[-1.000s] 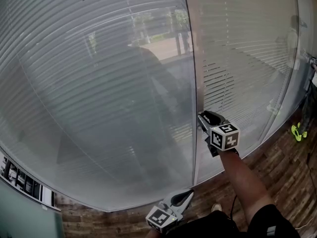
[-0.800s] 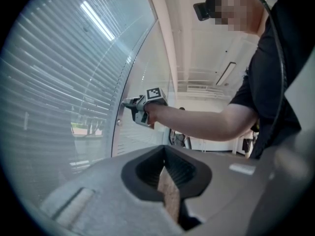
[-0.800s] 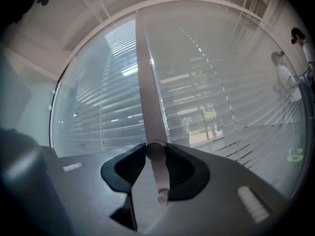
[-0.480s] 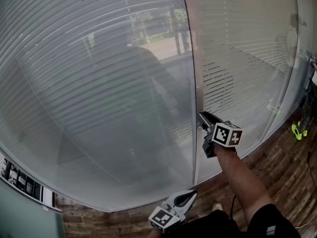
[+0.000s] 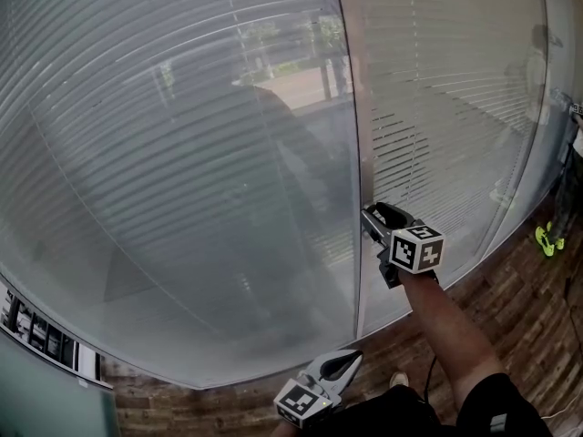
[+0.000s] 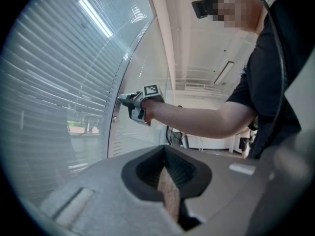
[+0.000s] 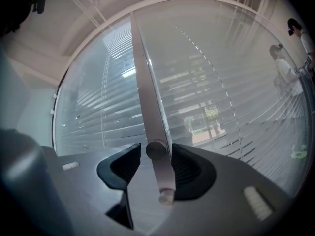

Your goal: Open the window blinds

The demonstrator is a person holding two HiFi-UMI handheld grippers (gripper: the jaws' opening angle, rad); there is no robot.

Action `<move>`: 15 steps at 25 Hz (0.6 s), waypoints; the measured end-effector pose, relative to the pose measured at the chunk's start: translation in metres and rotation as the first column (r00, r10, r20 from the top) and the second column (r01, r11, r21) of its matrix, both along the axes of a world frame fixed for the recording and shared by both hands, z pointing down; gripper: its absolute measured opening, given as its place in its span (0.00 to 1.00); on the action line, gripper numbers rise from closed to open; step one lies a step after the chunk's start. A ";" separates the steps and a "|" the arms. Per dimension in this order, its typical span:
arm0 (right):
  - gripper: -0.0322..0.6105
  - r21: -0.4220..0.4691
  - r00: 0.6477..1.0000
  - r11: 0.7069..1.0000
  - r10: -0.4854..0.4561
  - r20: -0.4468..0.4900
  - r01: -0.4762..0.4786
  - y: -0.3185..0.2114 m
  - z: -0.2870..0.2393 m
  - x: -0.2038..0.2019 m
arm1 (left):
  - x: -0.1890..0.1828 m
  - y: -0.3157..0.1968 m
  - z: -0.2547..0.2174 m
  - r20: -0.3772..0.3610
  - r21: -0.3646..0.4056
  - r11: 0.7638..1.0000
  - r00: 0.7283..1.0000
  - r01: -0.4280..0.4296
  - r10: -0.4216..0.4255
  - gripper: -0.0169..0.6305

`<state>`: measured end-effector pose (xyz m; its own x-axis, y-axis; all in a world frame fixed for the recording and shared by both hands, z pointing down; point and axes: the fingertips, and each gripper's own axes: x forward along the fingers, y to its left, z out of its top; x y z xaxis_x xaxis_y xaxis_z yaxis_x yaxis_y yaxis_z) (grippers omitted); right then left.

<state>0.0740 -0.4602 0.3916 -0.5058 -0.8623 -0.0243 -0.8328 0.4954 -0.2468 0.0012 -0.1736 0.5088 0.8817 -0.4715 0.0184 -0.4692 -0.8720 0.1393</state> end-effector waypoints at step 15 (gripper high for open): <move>0.42 0.362 0.244 0.902 0.305 -0.920 0.236 0.014 -0.001 -0.023 | 0.004 0.001 0.005 0.003 -0.007 1.000 1.000 -0.018 0.018 0.03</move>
<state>0.0514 -0.4463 0.3902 -0.3495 -0.9248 0.1500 -0.3183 0.2678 0.9094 0.0050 -0.1724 0.5140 0.8900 -0.4553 0.0247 -0.4539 -0.8794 0.1437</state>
